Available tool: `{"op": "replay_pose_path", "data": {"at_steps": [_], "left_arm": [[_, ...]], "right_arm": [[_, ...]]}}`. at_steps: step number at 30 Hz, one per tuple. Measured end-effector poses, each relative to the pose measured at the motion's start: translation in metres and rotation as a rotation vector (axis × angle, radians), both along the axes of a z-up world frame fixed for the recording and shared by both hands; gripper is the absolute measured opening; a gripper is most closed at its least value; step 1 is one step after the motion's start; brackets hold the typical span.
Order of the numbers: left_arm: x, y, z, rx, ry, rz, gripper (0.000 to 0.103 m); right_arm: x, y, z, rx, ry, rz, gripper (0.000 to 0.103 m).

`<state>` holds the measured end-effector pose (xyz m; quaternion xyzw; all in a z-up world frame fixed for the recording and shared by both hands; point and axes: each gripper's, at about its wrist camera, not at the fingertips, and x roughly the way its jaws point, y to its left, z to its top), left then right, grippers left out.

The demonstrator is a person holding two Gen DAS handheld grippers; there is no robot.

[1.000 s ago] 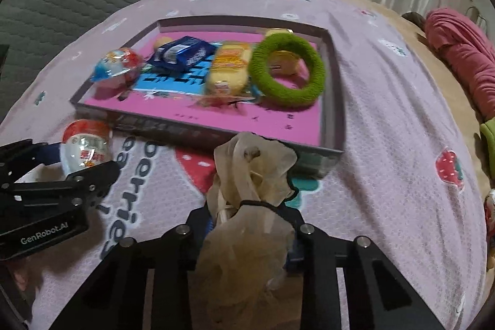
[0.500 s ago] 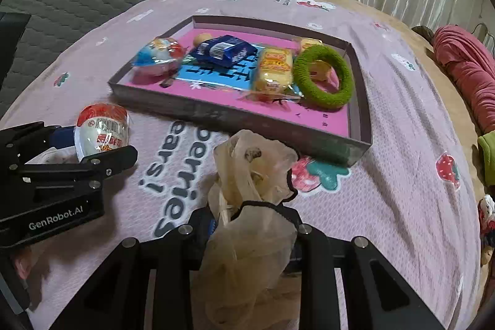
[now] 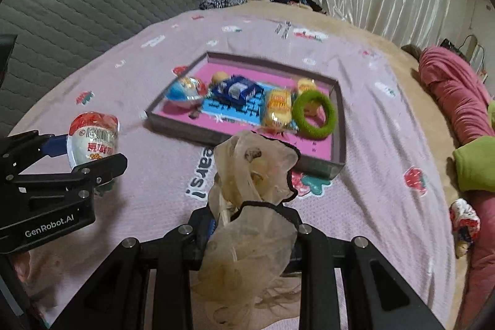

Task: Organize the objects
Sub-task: 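Lift and carry the Kinder egg and scrunchie with both tools toward the tray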

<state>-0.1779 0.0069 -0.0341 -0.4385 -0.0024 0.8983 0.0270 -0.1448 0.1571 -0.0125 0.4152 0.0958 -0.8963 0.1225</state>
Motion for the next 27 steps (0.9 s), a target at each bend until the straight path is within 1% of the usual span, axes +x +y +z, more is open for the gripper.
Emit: {"op": "replay_pose_path", "data": {"at_steps": [9,14,22,27], "left_arm": [[0.024,-0.011,0.052,0.011,0.084,0.014,0.062],[0.034,-0.007,0.076,-0.007,0.123,0.002,0.062],[0.047,-0.005,0.113,-0.011,0.190,0.007,0.062],[0.051,-0.003,0.128,-0.015,0.220,0.004,0.062]], "right_arm": [[0.024,-0.005,0.057,0.008,0.103,0.004,0.029],[0.037,-0.010,0.086,0.003,0.159,0.011,0.029],[0.055,-0.010,0.122,-0.015,0.234,0.003,0.029],[0.061,-0.008,0.141,-0.032,0.276,-0.005,0.029]]}}
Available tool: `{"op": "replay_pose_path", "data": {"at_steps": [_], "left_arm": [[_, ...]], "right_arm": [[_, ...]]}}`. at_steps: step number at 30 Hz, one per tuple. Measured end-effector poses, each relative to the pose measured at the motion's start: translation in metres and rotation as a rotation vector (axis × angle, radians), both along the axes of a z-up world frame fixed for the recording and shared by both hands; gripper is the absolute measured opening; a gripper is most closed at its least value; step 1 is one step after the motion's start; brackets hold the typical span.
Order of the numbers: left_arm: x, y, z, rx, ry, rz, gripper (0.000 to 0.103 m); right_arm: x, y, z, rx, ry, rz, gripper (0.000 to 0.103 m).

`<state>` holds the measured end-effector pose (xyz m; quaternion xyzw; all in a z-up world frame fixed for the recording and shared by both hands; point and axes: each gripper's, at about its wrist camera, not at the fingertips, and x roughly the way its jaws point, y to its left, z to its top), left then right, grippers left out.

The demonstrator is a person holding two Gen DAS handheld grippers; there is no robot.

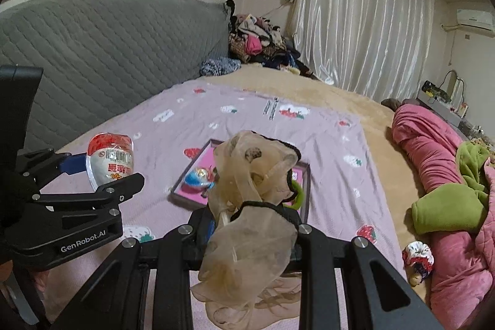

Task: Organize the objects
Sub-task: 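Lift and carry the Kinder egg and scrunchie with both tools toward the tray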

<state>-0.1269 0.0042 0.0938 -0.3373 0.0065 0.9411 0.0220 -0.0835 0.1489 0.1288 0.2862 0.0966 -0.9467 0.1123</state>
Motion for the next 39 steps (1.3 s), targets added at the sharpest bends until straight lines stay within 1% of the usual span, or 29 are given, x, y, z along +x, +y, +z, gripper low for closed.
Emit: {"op": "replay_pose_path", "data": {"at_steps": [8,12,16,19,25,29,35,39], "left_arm": [[-0.015,0.002,0.019,-0.015,0.038,0.003,0.062],[-0.035,0.004,0.021,-0.017,0.037,0.004,0.062],[-0.064,0.006,0.013,-0.023,0.030,0.002,0.062],[-0.090,0.008,-0.001,-0.018,0.011,0.001,0.062],[-0.139,0.008,-0.046,-0.017,-0.038,-0.003,0.062],[-0.171,0.012,-0.087,-0.020,-0.081,-0.014,0.062],[-0.198,0.029,-0.135,-0.045,-0.115,-0.043,0.062],[-0.209,0.044,-0.156,-0.054,-0.120,-0.060,0.062]], "right_arm": [[-0.010,0.001,0.018,-0.017,0.041,0.003,0.029],[-0.029,0.001,0.021,-0.024,0.052,-0.001,0.029],[-0.059,0.001,0.012,-0.012,0.032,-0.002,0.029],[-0.082,0.000,-0.003,-0.010,0.008,-0.001,0.029],[-0.130,-0.003,-0.048,-0.003,-0.060,-0.008,0.029],[-0.161,0.000,-0.086,0.001,-0.118,-0.015,0.029],[-0.194,0.007,-0.139,0.012,-0.201,-0.036,0.029],[-0.207,0.016,-0.163,0.018,-0.235,-0.051,0.029]]}}
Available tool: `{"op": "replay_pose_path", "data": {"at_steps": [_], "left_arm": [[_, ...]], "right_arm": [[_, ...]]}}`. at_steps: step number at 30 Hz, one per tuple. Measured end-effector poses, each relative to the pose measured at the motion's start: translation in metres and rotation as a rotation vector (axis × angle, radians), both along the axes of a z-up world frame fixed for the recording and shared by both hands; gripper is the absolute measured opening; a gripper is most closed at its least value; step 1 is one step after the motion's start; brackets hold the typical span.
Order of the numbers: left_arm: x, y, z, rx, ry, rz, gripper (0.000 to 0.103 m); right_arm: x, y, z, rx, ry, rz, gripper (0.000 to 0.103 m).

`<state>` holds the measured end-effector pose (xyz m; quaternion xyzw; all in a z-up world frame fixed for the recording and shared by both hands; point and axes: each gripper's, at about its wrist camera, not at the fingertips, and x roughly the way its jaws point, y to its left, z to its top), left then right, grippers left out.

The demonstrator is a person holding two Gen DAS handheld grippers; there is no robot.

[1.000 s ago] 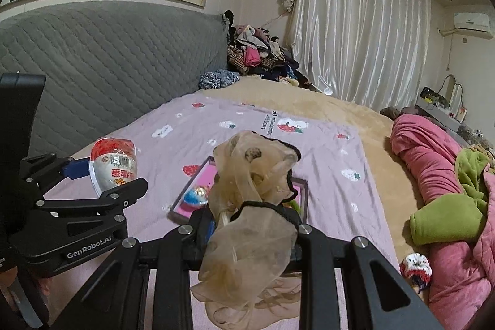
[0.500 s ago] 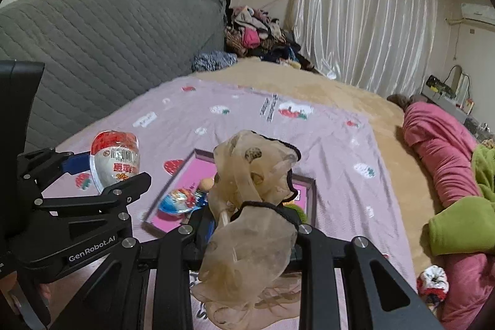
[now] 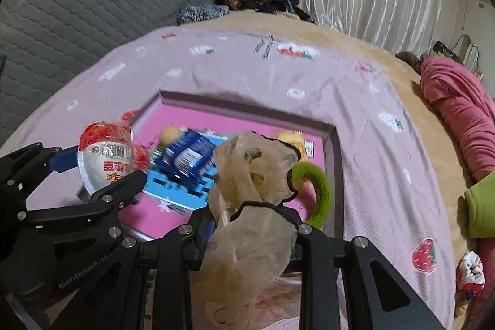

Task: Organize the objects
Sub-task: 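Lift and carry the Kinder egg and scrunchie with both tools toward the tray, then lower and release the Kinder egg in the tray while right tool drops the scrunchie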

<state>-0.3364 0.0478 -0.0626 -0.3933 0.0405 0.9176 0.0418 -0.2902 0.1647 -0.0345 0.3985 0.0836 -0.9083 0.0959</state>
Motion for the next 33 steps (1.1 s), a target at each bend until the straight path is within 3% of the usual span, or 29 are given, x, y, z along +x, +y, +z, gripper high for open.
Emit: {"op": "replay_pose_path", "data": {"at_steps": [5,13,16,23,33], "left_arm": [[-0.011,0.013,-0.020,-0.012,-0.010,-0.010,0.062],[-0.020,0.007,-0.031,-0.018,-0.019,0.014,0.063],[-0.021,0.005,-0.033,-0.038,-0.023,0.028,0.065],[-0.018,-0.001,-0.030,-0.031,-0.026,0.029,0.078],[-0.002,-0.016,-0.009,-0.004,-0.013,0.058,0.081]], "right_arm": [[-0.015,0.007,-0.023,0.015,-0.029,-0.017,0.030],[-0.021,0.013,-0.028,0.012,-0.032,-0.035,0.059],[-0.023,0.015,-0.029,0.001,-0.037,-0.040,0.064],[-0.024,0.018,-0.025,0.002,-0.043,-0.058,0.073],[-0.012,0.025,-0.001,-0.024,-0.005,-0.085,0.087]]}}
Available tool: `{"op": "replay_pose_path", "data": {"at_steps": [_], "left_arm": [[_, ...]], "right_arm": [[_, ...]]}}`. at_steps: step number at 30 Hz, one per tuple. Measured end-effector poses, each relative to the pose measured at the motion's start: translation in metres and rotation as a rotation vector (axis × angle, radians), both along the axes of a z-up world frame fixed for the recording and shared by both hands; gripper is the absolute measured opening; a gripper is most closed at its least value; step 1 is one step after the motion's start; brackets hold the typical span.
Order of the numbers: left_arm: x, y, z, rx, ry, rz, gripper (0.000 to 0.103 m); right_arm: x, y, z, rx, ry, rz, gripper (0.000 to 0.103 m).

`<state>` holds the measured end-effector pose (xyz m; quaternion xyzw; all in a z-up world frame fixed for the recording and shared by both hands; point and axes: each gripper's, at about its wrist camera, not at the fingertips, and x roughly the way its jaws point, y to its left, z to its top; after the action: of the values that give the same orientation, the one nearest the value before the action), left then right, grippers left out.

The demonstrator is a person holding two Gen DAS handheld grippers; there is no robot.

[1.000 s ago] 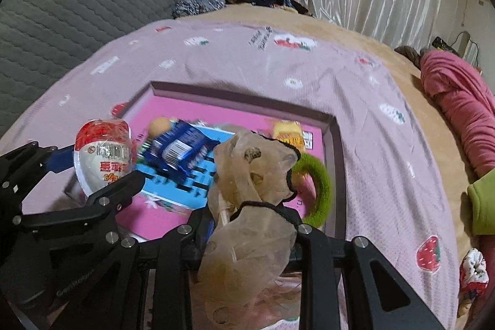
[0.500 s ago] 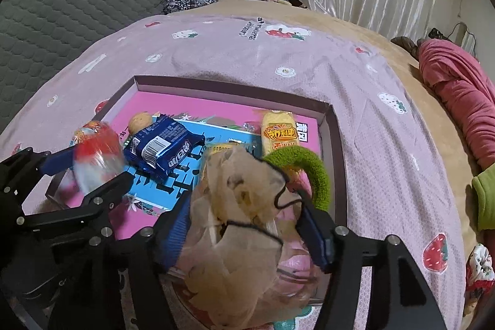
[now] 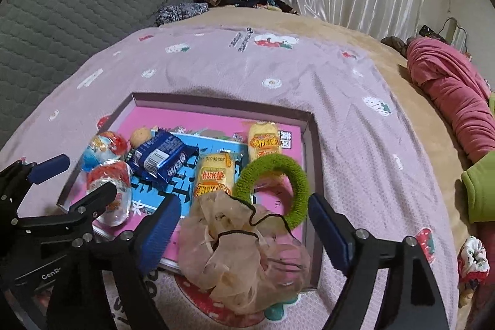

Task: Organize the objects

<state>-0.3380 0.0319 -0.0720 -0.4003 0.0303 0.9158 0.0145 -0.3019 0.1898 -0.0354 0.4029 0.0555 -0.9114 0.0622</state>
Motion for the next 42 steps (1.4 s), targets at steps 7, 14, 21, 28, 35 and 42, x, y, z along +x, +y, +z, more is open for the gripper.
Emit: {"op": "replay_pose_path", "data": {"at_steps": [7,14,21,28,35,42], "left_arm": [[0.016,-0.011,0.032,0.011,0.031,0.020,0.082],[0.037,-0.019,0.068,0.024,0.078,0.036,0.082],[0.070,-0.022,0.107,0.025,0.133,0.041,0.082],[0.107,-0.023,0.141,0.025,0.189,0.056,0.082],[0.144,-0.026,0.158,0.023,0.211,0.061,0.082],[0.181,-0.027,0.174,0.020,0.238,0.062,0.082]], "right_arm": [[0.015,0.002,0.032,-0.008,0.052,-0.008,0.094],[0.037,0.007,0.067,-0.018,0.104,-0.017,0.098],[0.065,0.001,0.099,-0.019,0.153,-0.005,0.100],[0.098,-0.005,0.125,-0.016,0.194,0.013,0.101],[0.136,-0.007,0.148,-0.019,0.240,0.016,0.102],[0.172,-0.008,0.161,-0.027,0.266,0.027,0.102]]}}
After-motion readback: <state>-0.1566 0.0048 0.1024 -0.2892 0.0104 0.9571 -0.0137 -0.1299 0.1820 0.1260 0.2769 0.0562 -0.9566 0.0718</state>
